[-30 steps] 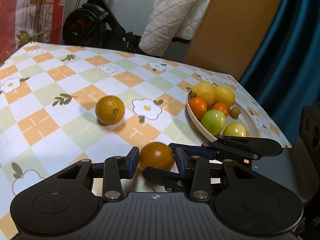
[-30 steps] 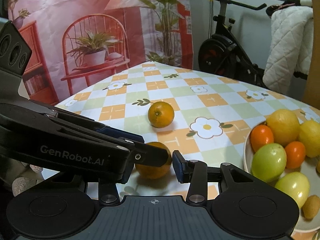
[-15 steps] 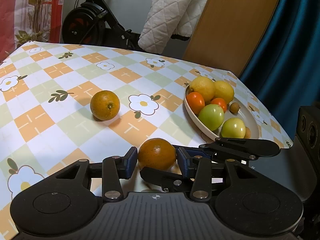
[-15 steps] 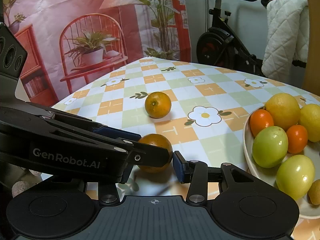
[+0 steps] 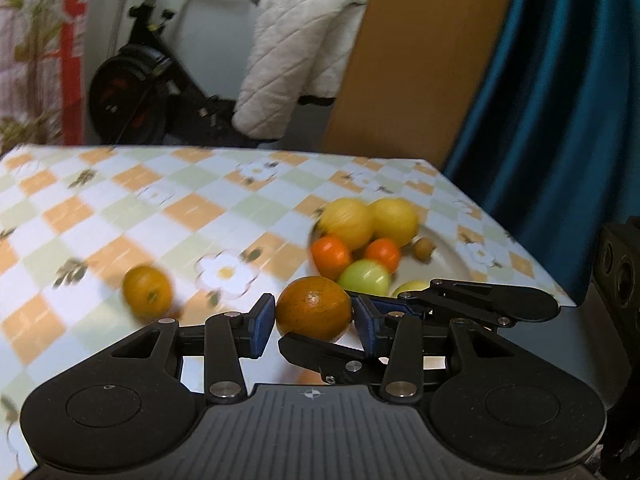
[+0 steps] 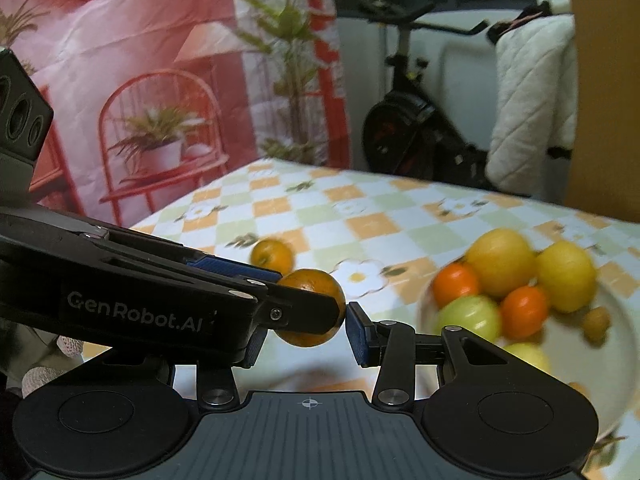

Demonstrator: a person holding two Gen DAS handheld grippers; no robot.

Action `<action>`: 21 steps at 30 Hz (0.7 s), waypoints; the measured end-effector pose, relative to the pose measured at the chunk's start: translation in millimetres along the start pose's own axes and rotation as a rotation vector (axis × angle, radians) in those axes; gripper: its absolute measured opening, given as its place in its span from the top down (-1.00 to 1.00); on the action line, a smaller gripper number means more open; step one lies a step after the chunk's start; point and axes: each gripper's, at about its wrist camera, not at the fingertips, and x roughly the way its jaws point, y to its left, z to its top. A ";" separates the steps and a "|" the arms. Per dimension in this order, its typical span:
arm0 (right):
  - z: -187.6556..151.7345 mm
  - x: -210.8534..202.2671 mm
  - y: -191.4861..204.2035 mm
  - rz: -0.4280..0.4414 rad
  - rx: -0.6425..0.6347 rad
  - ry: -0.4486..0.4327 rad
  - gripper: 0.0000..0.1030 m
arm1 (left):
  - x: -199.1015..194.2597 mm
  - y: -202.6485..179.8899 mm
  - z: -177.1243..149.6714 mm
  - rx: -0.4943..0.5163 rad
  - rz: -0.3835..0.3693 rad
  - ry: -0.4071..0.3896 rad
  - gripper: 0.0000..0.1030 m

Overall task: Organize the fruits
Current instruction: 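Carry the orange in the left tool toward the plate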

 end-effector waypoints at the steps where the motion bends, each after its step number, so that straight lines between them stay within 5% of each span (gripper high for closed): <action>1: 1.8 -3.1 -4.4 -0.012 0.004 -0.010 0.24 | 2.8 -4.4 4.1 0.008 -0.010 -0.001 0.11; 13: 0.8 -32.5 -95.8 -0.182 0.136 -0.075 0.24 | 74.7 -79.7 42.1 0.146 -0.133 0.053 0.11; 21: -21.3 -25.1 -148.2 -0.236 0.236 -0.054 0.24 | 115.3 -102.0 41.5 0.195 -0.148 0.121 0.11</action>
